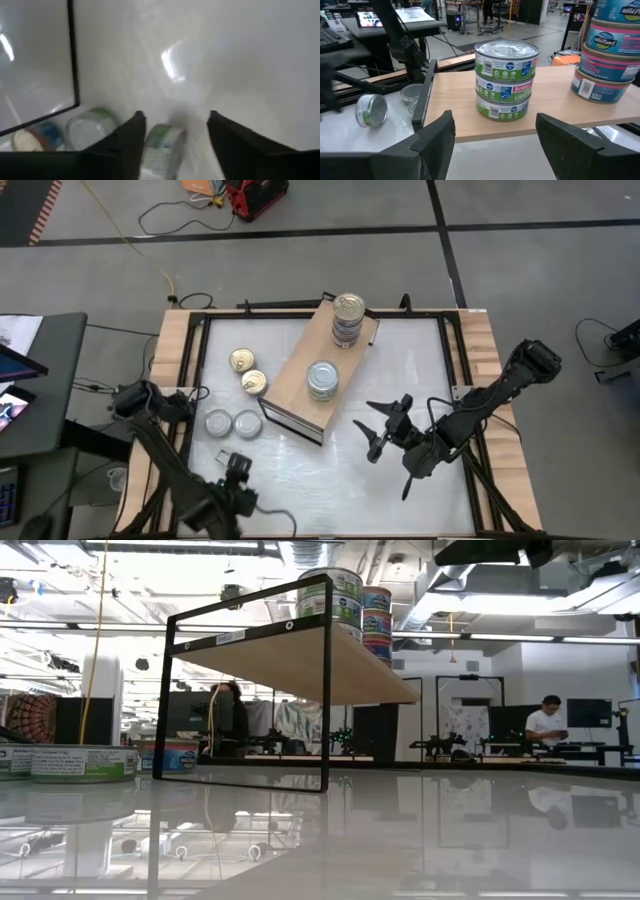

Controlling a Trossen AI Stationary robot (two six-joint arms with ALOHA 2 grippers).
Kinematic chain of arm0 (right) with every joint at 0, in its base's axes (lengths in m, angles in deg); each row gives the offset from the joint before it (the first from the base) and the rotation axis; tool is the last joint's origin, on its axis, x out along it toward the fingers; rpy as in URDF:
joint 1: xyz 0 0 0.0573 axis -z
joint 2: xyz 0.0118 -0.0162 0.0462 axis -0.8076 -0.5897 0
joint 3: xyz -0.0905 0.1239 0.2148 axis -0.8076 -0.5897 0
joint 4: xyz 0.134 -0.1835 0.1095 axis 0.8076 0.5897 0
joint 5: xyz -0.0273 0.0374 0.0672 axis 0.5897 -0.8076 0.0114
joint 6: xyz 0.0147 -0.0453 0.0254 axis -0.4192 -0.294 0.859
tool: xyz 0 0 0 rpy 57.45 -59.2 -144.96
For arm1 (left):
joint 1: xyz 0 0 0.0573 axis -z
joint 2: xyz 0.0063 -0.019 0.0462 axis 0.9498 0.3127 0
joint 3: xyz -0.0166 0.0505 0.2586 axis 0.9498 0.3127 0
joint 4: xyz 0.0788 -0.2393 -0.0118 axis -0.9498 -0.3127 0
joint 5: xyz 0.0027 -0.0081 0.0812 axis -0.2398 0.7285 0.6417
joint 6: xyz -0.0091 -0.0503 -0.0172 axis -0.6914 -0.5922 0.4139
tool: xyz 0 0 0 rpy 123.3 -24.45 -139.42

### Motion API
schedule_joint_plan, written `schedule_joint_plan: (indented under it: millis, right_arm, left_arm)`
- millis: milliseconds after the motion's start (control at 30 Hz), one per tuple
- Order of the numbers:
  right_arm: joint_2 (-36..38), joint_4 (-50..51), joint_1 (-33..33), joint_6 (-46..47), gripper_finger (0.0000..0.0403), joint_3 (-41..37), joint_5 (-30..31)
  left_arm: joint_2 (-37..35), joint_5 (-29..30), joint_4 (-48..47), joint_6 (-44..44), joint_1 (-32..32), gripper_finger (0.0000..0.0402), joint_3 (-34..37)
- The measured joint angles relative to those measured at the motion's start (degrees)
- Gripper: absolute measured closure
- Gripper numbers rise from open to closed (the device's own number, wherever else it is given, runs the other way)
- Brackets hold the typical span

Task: Stack canned seafood by type on shelf
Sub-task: Stack the green tuna can on top of the other green tuna can

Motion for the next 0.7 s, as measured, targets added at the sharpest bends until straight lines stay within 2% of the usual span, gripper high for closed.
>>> schedule_joint_plan:
  millis: [133,267,533,700]
  right_arm:
    - [0.0,0.0,0.0,0.0,0.0101,0.0,-0.4]
    - [0.0,0.3,0.0,0.0,0.0101,0.0,-0.5]
    - [-0.2,0.4,0.0,0.0,0.0101,0.0,-0.9]
    - [-0.2,0.4,-0.4,0.0,0.0101,0.0,-1.3]
  left_arm:
    - [0.0,-4.4,-2.1,2.9,-3.6,0.0138,1.2]
    - [0.0,-9.9,-2.1,7.3,-7.2,0.0101,1.4]
    - [0.0,-17.4,-6.2,11.5,-12.4,0.0104,1.4]
    - [0.0,-19.1,-6.1,12.5,-12.9,0.011,1.4]
